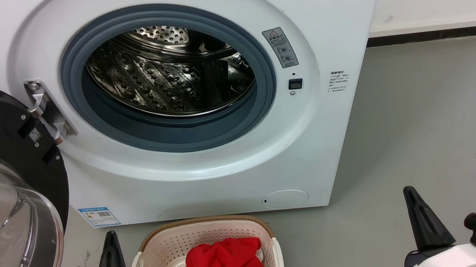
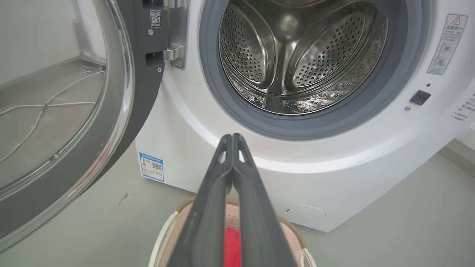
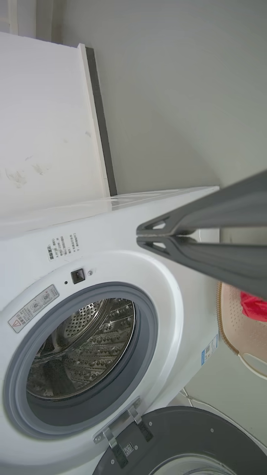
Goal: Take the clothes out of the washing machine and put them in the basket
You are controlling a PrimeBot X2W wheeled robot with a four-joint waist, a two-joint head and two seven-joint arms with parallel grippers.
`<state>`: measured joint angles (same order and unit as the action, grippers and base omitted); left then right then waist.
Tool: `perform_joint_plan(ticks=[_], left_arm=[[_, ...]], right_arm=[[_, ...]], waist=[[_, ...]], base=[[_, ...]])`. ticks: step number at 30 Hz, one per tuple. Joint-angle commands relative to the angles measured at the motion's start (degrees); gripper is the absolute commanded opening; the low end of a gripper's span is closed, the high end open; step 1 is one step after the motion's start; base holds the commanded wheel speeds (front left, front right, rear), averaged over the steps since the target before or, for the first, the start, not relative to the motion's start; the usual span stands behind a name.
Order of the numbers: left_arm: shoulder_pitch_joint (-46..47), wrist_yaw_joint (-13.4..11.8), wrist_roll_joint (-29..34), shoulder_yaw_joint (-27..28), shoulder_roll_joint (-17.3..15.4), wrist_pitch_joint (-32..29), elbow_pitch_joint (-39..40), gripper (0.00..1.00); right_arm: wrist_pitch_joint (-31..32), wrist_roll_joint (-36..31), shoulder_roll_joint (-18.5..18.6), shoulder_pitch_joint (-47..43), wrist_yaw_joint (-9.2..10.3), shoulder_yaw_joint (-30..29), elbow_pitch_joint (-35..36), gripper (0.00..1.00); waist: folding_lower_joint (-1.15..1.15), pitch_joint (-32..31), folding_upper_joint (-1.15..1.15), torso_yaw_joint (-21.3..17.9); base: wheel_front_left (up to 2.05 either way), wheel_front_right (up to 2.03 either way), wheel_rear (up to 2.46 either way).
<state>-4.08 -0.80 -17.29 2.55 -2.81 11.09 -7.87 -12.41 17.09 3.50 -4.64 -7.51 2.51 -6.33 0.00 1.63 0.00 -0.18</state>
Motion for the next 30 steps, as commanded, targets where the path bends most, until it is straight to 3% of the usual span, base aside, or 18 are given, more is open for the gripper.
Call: perform_joint_plan(ticks=[1,30], left_arm=[[1.8,0.4,-3.3,0.4,-0.1,-0.6,0.5,0.0],[5.1,3.4,-29.2,1.7,-0.1,-6.7,-1.8,0.0]], right_arm=[[0.5,3.8,0.5,1.8,0.0,-0.2,0.3,0.0],[5.7,31.1,1.5,5.2,0.01,-1.6,-2.4,0.0]], waist=[[0.0,0.0,0.0,0.0],[0.0,-0.4,0.0,0.0]], base=[[0.0,0.0,0.0],[0.0,0.0,0.0]])
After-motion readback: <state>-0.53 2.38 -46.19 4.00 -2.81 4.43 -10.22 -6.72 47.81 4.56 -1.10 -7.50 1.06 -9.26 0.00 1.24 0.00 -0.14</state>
